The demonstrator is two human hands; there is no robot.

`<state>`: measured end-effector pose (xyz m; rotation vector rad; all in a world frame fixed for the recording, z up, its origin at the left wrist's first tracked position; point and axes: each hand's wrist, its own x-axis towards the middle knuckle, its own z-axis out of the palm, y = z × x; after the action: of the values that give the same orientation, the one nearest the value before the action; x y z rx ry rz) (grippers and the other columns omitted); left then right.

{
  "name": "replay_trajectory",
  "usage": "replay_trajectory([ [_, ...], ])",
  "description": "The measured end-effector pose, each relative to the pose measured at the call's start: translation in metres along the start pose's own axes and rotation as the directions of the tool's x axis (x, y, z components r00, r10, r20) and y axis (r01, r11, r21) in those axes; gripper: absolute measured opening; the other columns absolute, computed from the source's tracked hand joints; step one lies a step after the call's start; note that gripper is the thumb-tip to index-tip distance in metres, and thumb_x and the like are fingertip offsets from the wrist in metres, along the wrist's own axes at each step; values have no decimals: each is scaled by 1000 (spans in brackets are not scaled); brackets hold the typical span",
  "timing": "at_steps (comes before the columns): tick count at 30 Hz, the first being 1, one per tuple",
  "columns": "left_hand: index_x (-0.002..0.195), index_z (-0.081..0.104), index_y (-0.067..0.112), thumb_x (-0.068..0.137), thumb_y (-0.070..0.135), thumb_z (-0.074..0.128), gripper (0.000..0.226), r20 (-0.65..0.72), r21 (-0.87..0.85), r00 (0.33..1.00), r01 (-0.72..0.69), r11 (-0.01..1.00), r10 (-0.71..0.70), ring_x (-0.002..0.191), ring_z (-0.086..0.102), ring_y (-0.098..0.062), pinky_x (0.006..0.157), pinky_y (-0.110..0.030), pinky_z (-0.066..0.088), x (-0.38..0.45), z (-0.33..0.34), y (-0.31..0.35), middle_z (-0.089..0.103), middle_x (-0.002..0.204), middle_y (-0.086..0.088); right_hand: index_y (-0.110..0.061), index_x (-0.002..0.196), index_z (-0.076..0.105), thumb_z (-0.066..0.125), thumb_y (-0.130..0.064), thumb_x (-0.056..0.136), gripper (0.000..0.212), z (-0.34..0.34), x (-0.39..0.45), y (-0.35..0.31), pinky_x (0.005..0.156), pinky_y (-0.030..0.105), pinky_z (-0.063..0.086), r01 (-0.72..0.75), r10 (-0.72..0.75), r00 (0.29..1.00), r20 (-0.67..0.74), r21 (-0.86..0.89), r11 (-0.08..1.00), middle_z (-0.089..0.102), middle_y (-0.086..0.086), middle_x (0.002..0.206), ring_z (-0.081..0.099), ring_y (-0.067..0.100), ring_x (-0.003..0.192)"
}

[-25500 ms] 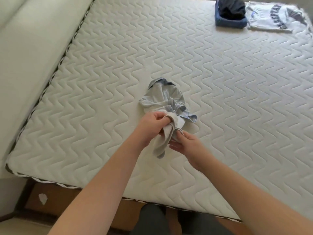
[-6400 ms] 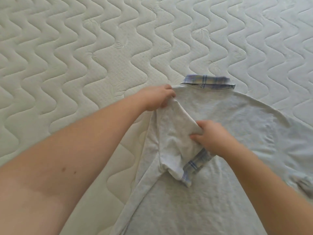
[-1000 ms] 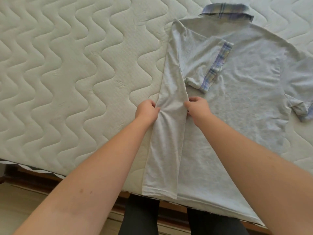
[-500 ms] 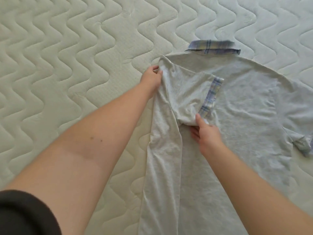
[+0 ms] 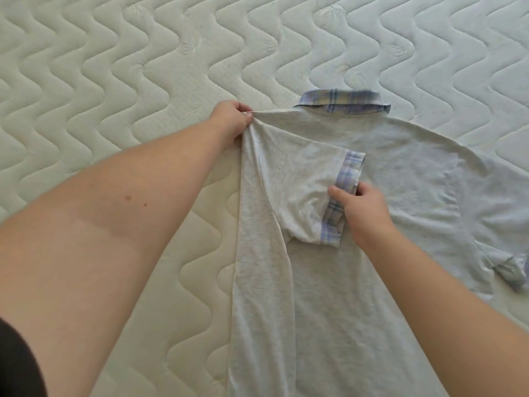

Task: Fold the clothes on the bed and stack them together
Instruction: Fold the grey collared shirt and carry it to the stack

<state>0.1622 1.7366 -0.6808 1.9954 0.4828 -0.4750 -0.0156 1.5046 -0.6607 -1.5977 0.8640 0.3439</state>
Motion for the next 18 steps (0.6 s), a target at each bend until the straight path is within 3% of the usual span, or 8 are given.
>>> replay_trajectory([
  [4, 114, 63, 16, 98, 18, 57, 17, -40, 87, 997, -64, 994, 68, 91, 56, -15, 68, -22, 48, -4, 2, -1, 58, 90, 3, -20, 108, 65, 71, -26, 88, 21, -5, 7, -2, 87, 45, 57, 85, -91, 995, -34, -155, 984, 71, -2, 102, 69, 19, 93],
  [7, 111, 58, 16, 89, 28, 72, 28, 46, -86, 996, 81, 993, -78, 92, 64, -16, 72, -28, 57, -11, -3, -4, 63, 97, 1, -20, 112, 63, 75, -30, 85, 31, -10, 12, -4, 84, 41, 59, 53, -50, 998, 23, -121, 991, 72, -4, 102, 71, 14, 91],
  [10, 98, 64, 13, 84, 16, 78, 19, 176, -76, 970, 183, 980, -167, 93, 71, -18, 57, -27, 58, -15, -9, -5, 70, 93, -2, -26, 102, 66, 71, -22, 88, 16, -14, 14, -13, 82, 41, 60, 132, -130, 991, 35, -56, 990, 75, -3, 94, 73, 12, 85],
  [14, 101, 63, 13, 91, 16, 70, 12, 66, -133, 995, 81, 988, -73, 95, 66, -20, 81, -32, 58, -17, 0, -7, 68, 95, -3, -28, 108, 64, 68, -24, 90, 18, -10, 14, -15, 86, 44, 58, 215, -219, 975, -24, -115, 970, 73, -3, 98, 71, 14, 90],
  [16, 100, 62, 13, 94, 23, 67, 12, 12, -146, 998, 62, 987, -61, 96, 66, -21, 87, -35, 57, -21, 4, -8, 67, 98, -4, -25, 127, 53, 69, -31, 90, 41, -12, 11, -12, 90, 41, 56, 143, -149, 988, -34, -137, 980, 67, -4, 111, 67, 13, 98],
  [18, 97, 61, 13, 94, 30, 67, 18, -26, -173, 996, 83, 981, -88, 96, 67, -21, 87, -37, 58, -28, 3, -11, 68, 101, -5, -24, 136, 43, 69, -39, 88, 56, -16, 1, -6, 93, 36, 51, 165, -201, 974, -103, -287, 944, 56, -6, 118, 59, 13, 106],
])
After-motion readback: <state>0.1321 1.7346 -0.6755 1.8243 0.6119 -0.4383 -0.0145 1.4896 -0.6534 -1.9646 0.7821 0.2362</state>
